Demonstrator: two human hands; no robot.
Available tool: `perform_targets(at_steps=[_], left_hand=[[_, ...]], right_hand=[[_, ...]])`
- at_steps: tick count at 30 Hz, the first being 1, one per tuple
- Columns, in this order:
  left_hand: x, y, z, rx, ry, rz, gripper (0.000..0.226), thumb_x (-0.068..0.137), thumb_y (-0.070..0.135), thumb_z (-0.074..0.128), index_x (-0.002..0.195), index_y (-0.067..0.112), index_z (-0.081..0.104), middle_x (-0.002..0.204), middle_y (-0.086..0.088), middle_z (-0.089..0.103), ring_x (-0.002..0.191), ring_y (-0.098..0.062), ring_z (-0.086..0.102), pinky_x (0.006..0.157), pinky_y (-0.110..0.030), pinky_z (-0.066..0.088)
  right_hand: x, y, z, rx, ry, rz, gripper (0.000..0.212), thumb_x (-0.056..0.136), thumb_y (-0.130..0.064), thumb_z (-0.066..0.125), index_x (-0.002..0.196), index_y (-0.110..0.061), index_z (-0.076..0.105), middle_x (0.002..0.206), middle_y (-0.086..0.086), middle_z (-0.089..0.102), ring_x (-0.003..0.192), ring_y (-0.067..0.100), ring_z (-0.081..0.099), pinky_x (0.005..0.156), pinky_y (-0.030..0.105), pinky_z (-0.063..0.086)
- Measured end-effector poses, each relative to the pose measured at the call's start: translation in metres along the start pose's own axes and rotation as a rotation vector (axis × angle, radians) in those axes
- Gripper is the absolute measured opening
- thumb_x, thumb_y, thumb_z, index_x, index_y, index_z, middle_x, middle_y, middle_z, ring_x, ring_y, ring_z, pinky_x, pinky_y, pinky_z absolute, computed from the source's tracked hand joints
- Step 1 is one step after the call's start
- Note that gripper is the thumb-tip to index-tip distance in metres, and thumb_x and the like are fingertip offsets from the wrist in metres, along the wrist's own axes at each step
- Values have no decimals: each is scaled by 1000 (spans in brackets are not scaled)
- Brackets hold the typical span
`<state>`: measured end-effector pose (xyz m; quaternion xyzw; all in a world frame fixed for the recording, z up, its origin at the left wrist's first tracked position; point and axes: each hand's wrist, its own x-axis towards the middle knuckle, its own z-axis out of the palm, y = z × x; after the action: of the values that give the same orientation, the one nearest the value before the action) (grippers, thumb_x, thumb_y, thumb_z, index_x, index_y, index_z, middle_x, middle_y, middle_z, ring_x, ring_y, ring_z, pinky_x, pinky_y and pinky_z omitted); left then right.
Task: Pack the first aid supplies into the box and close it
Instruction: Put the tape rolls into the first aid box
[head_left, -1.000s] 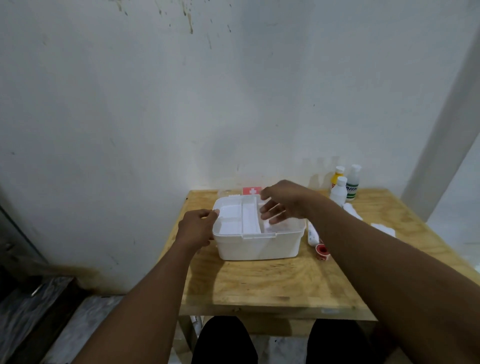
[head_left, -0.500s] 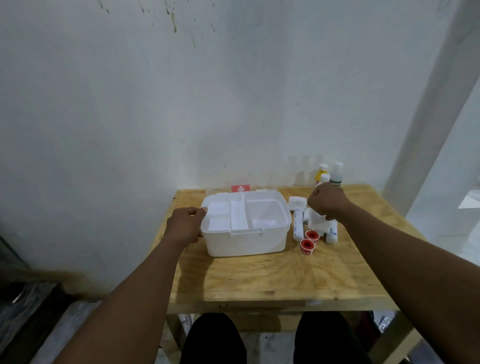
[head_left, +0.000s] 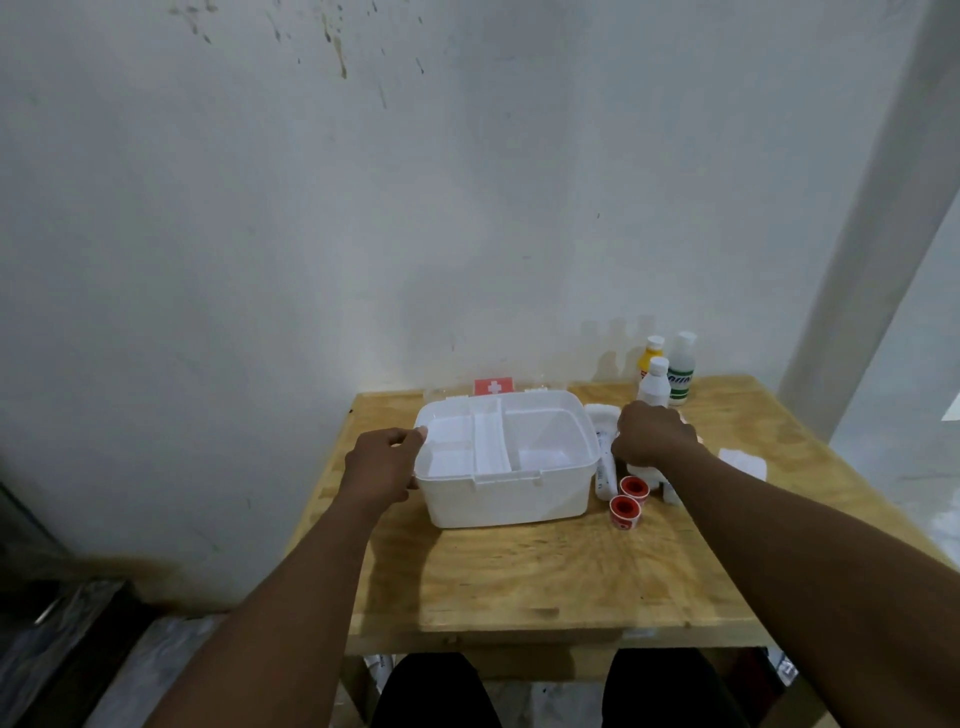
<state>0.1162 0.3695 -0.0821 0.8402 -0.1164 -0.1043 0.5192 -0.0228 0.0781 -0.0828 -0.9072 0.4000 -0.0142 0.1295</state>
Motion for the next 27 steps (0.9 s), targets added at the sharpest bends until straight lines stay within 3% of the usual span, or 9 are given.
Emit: perform_targets(at_steps=[9,15,19,22,24,27], left_hand=[[2,-1,2,-21,-8,-9,40,94,47,61,118,17,73,104,-5,74,73,-21,72,57,-31,57],[2,-1,2,-25,-9,-5,42,94,47,61,120,17,72,106,-6,73,73,-21,72,59,-31,57],[3,-1,2,-20,-10,-6,42,94,47,61,121,17,71,106,-6,73,73,-21,72,60,-32,57],[3,0,3,-23,-11,-3,40,94,46,60,119,17,72,105,-5,73,75,-22,72,62,-33,59],[3,1,3,-19,-8,2,40,95,46,60,119,17,72,104,-5,73,75,-22,72,63,-34,60],[3,1,3,-13,-5,2,39,95,46,59,118,17,73,103,-5,73,75,-22,72,67,-37,62]], right_hand=[[5,-1,5,20,-23,39,41,73,-38,65,106,-18,52,104,6,59,105,29,55,89,42,48],[10,-2,-5,185,31,56,43,70,-40,64,107,-21,51,105,4,61,104,28,58,94,47,47],[1,-10,-25,384,276,32,36,78,-36,64,108,-20,54,101,1,63,99,26,61,92,43,49],[-10,-30,-46,646,451,-84,33,79,-30,67,108,-17,58,97,-2,64,92,21,62,85,35,50],[-17,-50,-55,794,384,-170,29,75,-28,71,100,-16,63,95,-1,70,88,18,64,80,32,51],[-32,-79,-56,813,113,-302,26,69,-32,79,88,-19,67,91,2,72,87,19,67,72,32,53]])
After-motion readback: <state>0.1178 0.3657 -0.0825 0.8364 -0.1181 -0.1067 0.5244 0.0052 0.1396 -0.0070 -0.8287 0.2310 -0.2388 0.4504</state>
